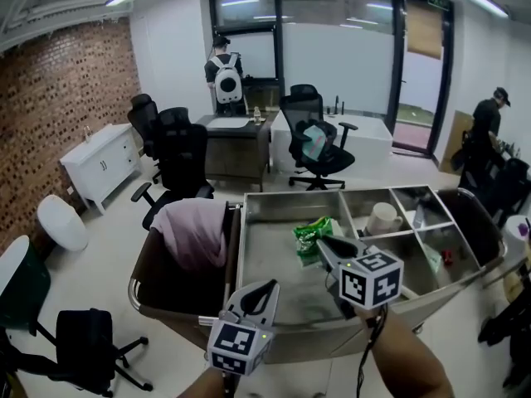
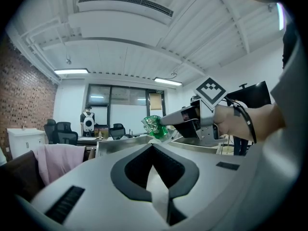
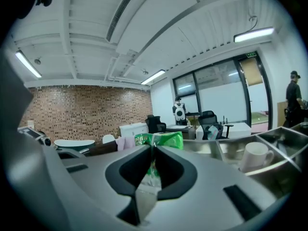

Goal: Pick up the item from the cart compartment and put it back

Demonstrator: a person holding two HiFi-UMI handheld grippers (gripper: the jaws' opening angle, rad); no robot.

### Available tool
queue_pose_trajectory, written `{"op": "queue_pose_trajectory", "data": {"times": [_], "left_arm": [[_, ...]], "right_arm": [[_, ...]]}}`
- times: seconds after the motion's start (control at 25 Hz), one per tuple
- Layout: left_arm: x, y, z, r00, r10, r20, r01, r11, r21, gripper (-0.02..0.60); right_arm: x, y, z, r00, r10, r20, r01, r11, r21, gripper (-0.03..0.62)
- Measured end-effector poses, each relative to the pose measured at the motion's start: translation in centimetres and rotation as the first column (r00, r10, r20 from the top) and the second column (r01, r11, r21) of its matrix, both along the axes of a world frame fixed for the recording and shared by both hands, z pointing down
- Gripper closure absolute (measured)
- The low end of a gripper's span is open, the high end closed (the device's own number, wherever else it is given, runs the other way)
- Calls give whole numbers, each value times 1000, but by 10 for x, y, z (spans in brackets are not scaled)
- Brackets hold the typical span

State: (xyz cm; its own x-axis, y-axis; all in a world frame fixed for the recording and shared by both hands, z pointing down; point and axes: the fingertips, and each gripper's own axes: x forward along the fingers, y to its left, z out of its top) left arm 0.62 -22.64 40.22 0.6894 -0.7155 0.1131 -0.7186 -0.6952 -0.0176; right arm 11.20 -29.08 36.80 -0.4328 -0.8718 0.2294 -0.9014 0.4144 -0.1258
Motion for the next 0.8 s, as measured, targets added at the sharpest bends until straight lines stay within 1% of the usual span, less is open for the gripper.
{"op": "queue_pose_trajectory", "data": {"times": [0.16,0.28,0.56,0.8], "left_arm": [[2,4,-2,1000,1,-4,-1,1000,4,581],[3,7,-1,1000,5,-5,-5,1000,-1,581],[3,14,-1,1000,14,-4,-14,1000,-8,581],[2,20,-4,1000,16,1,-16,1000,-5,581]], "right_arm": [[2,34,-10,1000,3,-24,-2,999,50,542],[2,61,-7,999,8,-33,-6,998,63,542],[7,96,17,999,24,30,-25,1000,19,542],[10,107,10,999,30,34,-31,999,36,542]]}}
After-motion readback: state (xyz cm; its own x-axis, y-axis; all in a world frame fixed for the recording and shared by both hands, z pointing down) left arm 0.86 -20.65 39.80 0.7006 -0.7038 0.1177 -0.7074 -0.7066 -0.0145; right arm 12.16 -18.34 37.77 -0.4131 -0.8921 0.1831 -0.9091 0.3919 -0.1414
